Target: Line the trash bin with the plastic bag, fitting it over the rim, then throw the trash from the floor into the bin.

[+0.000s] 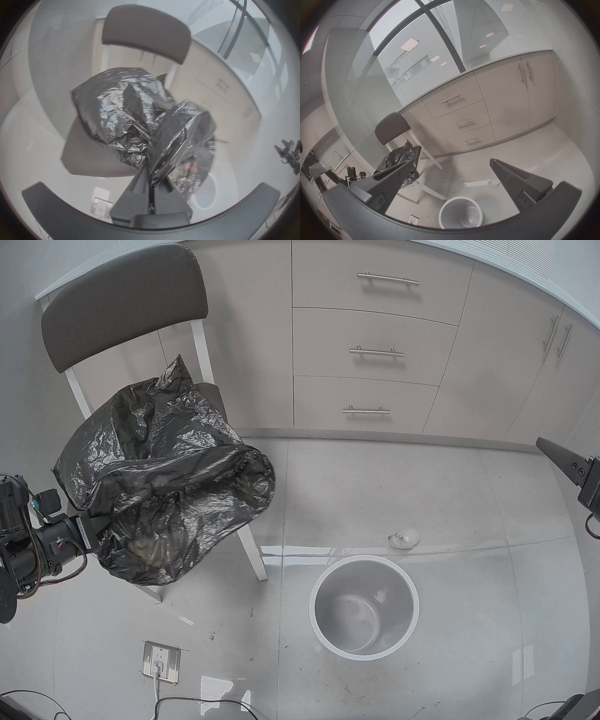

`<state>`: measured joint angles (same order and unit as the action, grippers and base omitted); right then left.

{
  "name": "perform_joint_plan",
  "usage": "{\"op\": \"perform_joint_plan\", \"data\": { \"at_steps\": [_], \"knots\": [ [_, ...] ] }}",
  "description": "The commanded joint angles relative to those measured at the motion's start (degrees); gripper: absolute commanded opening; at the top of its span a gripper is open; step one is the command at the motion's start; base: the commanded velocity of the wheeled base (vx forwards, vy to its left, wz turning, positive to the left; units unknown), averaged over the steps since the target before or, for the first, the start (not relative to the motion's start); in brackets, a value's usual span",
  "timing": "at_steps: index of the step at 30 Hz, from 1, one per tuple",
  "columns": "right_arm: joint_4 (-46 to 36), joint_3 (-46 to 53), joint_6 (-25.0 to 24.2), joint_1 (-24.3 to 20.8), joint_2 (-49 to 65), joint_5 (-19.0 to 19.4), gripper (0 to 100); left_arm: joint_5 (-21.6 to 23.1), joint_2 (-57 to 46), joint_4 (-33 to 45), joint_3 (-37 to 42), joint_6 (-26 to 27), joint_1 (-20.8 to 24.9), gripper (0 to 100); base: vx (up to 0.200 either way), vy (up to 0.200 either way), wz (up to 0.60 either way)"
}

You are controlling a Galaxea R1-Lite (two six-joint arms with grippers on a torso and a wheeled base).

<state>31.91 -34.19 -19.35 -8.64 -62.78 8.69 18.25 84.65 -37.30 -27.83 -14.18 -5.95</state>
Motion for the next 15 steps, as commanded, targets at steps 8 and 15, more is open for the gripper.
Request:
{"op": "perform_joint_plan", "data": {
  "at_steps": [8,15],
  "knots": [
    [0.3,4.0,3.8,-8.8,-2.8,-0.1,100,-21.0,-11.6,7.3,-12.7,-6.5,37.4,0,0.0,0.0,0.0],
    [6.2,8.2,5.4,-14.0,-7.2,-0.4,100,-22.6,-3.6,8.3,-24.5,-8.9,46.7,0,0.0,0.0,0.0]
  ]
}}
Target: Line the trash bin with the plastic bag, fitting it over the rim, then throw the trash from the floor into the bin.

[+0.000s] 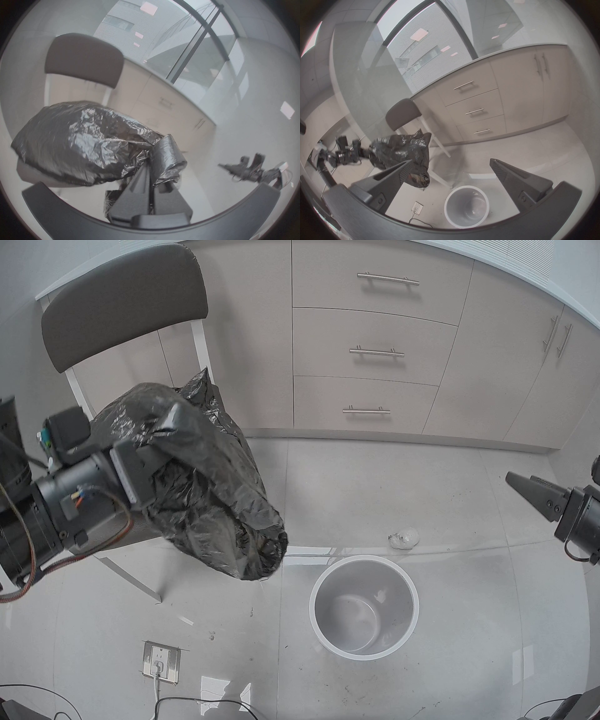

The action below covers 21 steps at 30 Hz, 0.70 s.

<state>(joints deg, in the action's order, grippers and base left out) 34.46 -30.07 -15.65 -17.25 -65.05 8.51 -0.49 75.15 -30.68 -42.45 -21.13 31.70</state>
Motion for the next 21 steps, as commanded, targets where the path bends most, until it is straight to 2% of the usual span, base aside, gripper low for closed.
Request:
{"op": "perform_joint_plan", "data": {
  "at_steps": [1,3,5,6,7,8,13,21],
  "knots": [
    [4.6,4.6,1.8,-5.6,-5.8,-0.2,100,-4.9,7.3,2.1,-11.6,-2.0,10.0,0,0.0,0.0,0.0],
    [5.0,4.8,2.1,-5.6,-6.1,-0.2,100,-5.4,8.1,2.5,-12.6,-2.0,10.5,0,0.0,0.0,0.0],
    [5.3,6.0,3.7,-7.1,-7.1,-0.2,100,-9.8,11.8,4.3,-17.6,-2.1,11.5,0,0.0,0.0,0.0],
    [5.3,6.0,3.7,-7.1,-7.1,-0.2,100,-9.8,11.8,4.3,-17.6,-2.1,11.5,0,0.0,0.0,0.0],
    [5.4,7.0,5.0,-9.1,-7.8,-0.2,100,-12.8,14.8,4.7,-21.5,-2.1,11.5,0,0.0,0.0,0.0],
    [5.4,7.2,5.5,-10.0,-8.3,-0.2,100,-13.2,15.7,4.8,-23.1,-2.1,11.4,0,0.0,0.0,0.0],
    [5.4,7.9,6.2,-12.5,-9.5,-0.2,100,-13.2,16.8,7.0,-26.8,-2.1,11.8,0,0.0,0.0,0.0],
    [5.5,7.8,6.2,-12.5,-10.1,-0.2,100,-13.2,16.0,7.5,-28.2,-2.6,13.2,0,0.0,0.0,0.0]
  ]
}}
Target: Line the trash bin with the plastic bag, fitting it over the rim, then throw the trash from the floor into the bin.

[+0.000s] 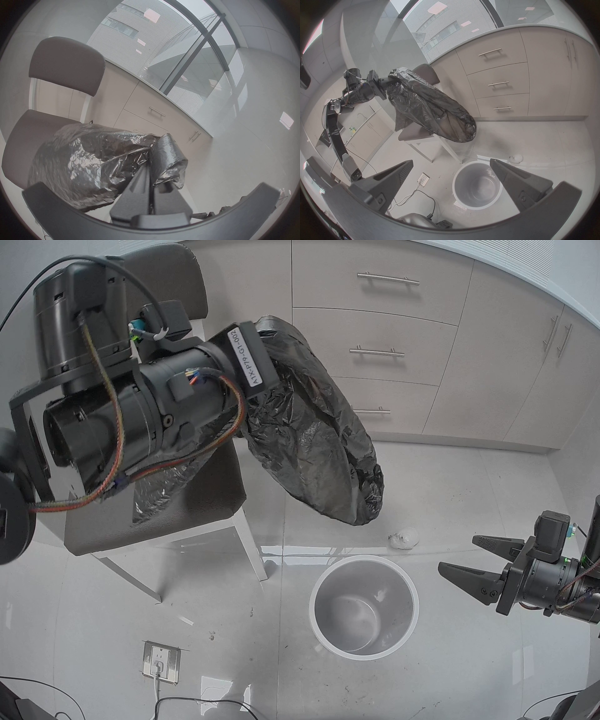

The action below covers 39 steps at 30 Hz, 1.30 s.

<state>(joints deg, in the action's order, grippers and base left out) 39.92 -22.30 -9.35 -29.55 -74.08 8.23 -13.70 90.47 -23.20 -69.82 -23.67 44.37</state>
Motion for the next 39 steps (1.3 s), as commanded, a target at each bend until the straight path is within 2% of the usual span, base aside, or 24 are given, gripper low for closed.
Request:
{"op": "perform_joint_plan", "data": {
  "at_steps": [1,6,14,15,19,23,29,39],
  "knots": [
    [0.1,-0.1,-0.2,0.0,-1.2,0.0,100,0.0,0.1,1.1,-2.0,-0.1,1.5,0,0.0,0.0,0.0],
    [2.2,-0.3,-1.5,1.2,-3.8,0.0,100,0.0,-2.4,4.7,-3.1,-0.4,4.0,0,0.0,0.0,0.0],
    [13.2,0.9,-3.7,0.7,-14.2,-0.2,100,0.0,-4.0,4.8,-3.0,-1.1,5.8,0,0.0,0.0,0.0],
    [18.6,0.5,-3.7,0.7,-19.4,-2.0,100,0.0,-4.6,4.8,-2.6,-1.3,6.0,0,0.0,0.0,0.0],
    [28.5,-0.8,-3.5,0.7,-28.0,-6.5,100,0.0,-5.9,5.4,-2.5,-3.2,6.3,0,0.0,0.0,0.0],
    [33.6,-1.6,-3.3,-0.1,-32.6,-7.5,100,0.2,-6.9,8.3,-2.4,-4.7,6.3,0,0.0,0.0,0.0],
    [33.0,-6.8,-3.5,-0.4,-35.8,-8.0,100,0.3,-8.1,8.9,-1.7,-6.9,6.9,0,0.0,0.0,0.0],
    [33.0,-10.6,-3.1,-3.8,-38.8,-10.2,100,0.4,-9.3,8.7,0.8,-7.1,9.9,0,0.0,0.0,0.0]
  ]
}}
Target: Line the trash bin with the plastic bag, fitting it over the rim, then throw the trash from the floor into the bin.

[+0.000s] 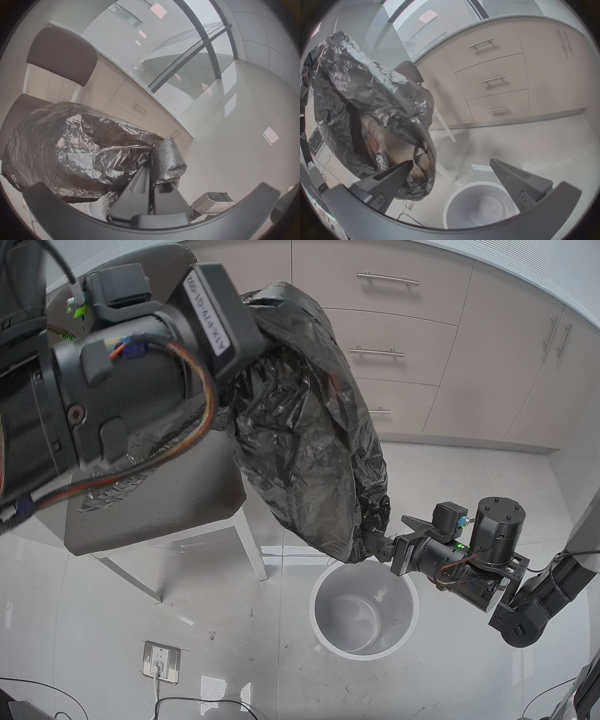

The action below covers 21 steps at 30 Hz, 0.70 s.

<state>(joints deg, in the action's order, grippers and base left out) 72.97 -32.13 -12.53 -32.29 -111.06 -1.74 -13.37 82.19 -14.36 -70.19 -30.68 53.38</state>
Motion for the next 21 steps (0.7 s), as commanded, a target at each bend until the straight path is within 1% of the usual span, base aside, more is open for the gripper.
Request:
{"op": "perform_joint_plan", "data": {
  "at_steps": [1,7,12,16,17,21],
  "knots": [
    [0.0,-0.7,0.1,-1.0,-1.9,-0.1,100,0.0,-1.1,-0.1,1.6,-0.1,1.1,0,0.0,0.0,0.0],
    [0.0,-1.9,0.1,-1.1,-1.6,-0.1,100,0.1,-1.7,-0.4,3.7,-0.7,1.5,0,0.0,0.0,0.0],
    [0.0,-2.5,0.3,-1.1,-1.6,-0.2,100,0.1,-2.0,-0.3,3.6,-1.8,1.9,0,0.0,0.0,0.0],
    [0.0,-2.4,0.5,-2.2,-1.7,-0.2,100,0.1,-2.0,-0.3,3.7,-1.8,1.9,0,0.0,0.0,0.0],
    [0.1,-2.3,0.5,-2.2,-1.7,-0.2,0,0.1,-2.0,-0.3,3.7,-1.8,1.9,0,0.0,0.0,0.0],
    [0.2,-2.1,0.5,-2.5,-1.4,-0.2,0,0.1,-2.1,-0.3,3.8,-1.9,1.9,0,0.0,0.0,0.0]
  ]
}}
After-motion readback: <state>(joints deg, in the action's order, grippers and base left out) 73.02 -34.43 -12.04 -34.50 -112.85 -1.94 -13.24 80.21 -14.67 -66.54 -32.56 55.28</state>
